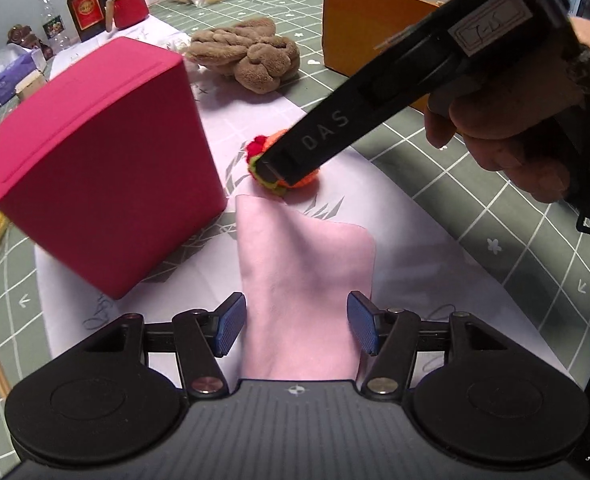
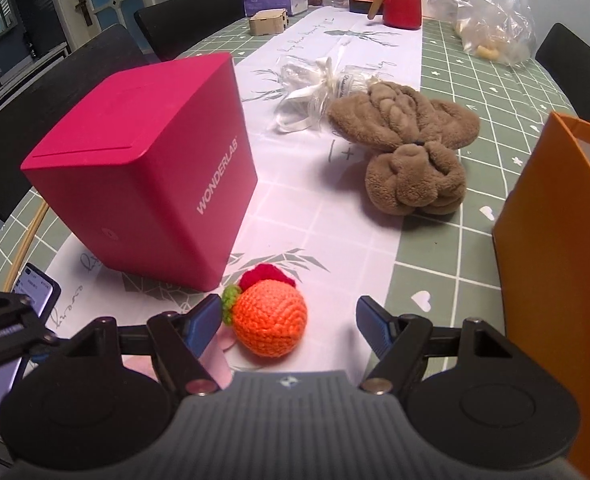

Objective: Organize soft objects

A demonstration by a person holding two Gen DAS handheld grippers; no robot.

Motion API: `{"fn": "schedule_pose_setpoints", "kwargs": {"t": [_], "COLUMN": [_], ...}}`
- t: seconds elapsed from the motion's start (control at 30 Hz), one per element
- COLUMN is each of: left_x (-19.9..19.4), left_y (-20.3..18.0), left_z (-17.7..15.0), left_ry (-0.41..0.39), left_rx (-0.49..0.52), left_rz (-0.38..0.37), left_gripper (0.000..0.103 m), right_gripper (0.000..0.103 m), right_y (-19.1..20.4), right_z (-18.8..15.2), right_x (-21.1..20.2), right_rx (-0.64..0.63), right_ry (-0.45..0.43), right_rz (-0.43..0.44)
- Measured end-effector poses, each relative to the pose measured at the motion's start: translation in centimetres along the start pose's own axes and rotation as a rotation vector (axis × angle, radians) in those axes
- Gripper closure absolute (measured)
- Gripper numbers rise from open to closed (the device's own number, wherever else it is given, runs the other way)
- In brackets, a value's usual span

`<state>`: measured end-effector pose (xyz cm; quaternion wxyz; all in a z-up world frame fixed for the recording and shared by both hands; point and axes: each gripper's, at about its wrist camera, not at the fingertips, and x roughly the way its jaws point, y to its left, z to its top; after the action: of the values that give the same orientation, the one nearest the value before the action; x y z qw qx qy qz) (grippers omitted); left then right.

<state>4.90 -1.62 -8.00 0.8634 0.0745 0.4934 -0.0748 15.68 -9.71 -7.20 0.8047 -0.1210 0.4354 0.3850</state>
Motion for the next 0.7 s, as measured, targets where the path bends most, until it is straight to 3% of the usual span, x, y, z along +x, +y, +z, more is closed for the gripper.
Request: {"fn": "schedule_pose_setpoints", "kwargs": {"t": [0.2, 0.3, 0.37, 0.43, 0.6, 0.67, 0.7], "left_x": [0.6, 0.5, 0.4, 0.3, 0.0, -0.1, -0.1], "left_y": [0.2, 0.4, 0.5, 0.8, 1.5, 1.7, 2.0], "left_z": [0.1, 0.1, 0.1, 0.0, -0.1, -0.1, -0.1], "left_ry": [0.020, 0.017, 0.017, 0.016, 0.020, 0.025, 0.028], "left_rx": [-0.035, -0.043, -0.052, -0.062, -0.085, -0.097, -0.104], "left_rz": [-0.014, -0.014, -0.017, -0.017, -0.012, -0.002, 0.001], "left_gripper": [0.033, 0.038, 0.043, 0.052, 0.071, 0.083, 0.096], "right_gripper": [0.032, 0.034, 0.047, 0.055, 0.056, 0.056, 0.056], "right_y": [-0.1, 0.1, 0.3, 0.4, 0.0, -0.3, -0.5], "right_z": [-0.1, -0.2, -0.4, -0.4, -0.2, -0.1, -0.1], "right_x": [0.7, 1.2, 1.4, 1.5, 1.0, 0.7, 0.5], "right_rx": [0.013, 0.014, 0.013, 0.014, 0.042, 0.053, 0.057], "right_ry": [0.008, 0.022, 0.030, 0.035, 0.027, 0.022, 0.020], "right_rz": [0.039, 0.047, 0.047, 0.042, 0.044, 0.046, 0.047]}}
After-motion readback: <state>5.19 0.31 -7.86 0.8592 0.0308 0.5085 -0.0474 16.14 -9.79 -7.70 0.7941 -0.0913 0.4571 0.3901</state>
